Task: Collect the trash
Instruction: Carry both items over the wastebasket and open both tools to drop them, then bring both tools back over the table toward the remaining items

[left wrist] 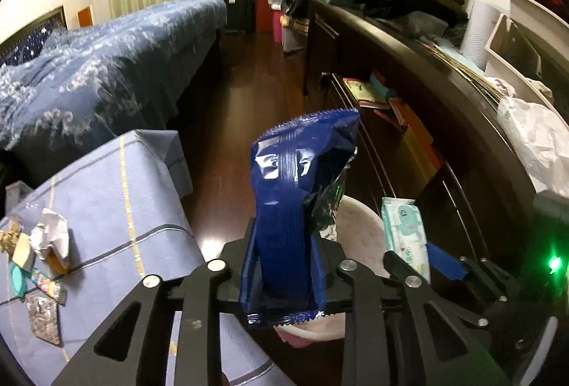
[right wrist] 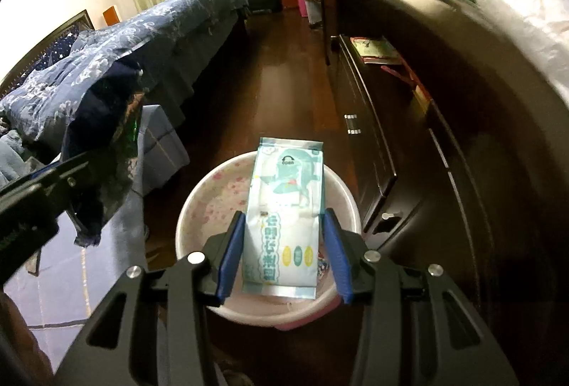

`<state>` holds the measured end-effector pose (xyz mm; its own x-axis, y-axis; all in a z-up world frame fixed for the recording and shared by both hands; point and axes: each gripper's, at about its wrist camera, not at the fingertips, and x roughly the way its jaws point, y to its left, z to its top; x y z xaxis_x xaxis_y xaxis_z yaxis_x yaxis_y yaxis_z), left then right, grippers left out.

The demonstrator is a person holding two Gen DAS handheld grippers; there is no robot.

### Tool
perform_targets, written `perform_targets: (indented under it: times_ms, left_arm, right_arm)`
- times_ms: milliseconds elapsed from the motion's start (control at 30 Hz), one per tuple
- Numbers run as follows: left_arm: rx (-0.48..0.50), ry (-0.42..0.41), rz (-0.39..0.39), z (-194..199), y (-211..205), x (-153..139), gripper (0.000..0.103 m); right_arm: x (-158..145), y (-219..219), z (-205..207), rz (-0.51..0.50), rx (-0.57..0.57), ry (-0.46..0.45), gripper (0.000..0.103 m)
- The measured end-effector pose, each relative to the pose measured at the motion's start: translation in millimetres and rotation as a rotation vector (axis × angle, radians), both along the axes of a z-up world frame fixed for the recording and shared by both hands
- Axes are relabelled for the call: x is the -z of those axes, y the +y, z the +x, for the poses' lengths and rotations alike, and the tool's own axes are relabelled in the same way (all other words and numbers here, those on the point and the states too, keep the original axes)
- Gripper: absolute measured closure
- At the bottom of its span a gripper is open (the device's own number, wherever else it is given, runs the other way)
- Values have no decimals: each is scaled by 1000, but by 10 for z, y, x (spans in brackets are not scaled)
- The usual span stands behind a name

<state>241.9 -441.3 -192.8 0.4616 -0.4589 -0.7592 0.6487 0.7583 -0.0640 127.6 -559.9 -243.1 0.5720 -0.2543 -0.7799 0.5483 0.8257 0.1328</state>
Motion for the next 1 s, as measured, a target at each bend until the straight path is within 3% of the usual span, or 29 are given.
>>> perform_targets:
  times_ms: [100,167,233,533,667,867,1000]
  left_arm:
    - [-4,1,-5,38,-24,1,62]
    - [-13,-5,-13,54,2,-28,42]
    - [-28,-15,-36,64,71,-64,32]
    - [-48,-5,-69,62,260,-162,27]
    - [-73,-50,-29,-5,397,-216,23]
    - [-170,-91,0,-28,870,-278,11]
    - [-247,-111,31,-27,1261,-293,9]
  right_arm:
    - [105,-25,81,-7,-19,1,47]
    - [154,-23,96,-11,-18,9,42]
    - [180,-16,94,-13,-14,12,38]
    - [130,87,-26,-18,0,16,34]
    - [45,207,-110,-16,-6,16,33]
    - [-132,548,-228,-13,-49,2,26]
    - [-216,871,-262,-11,-107,17,25]
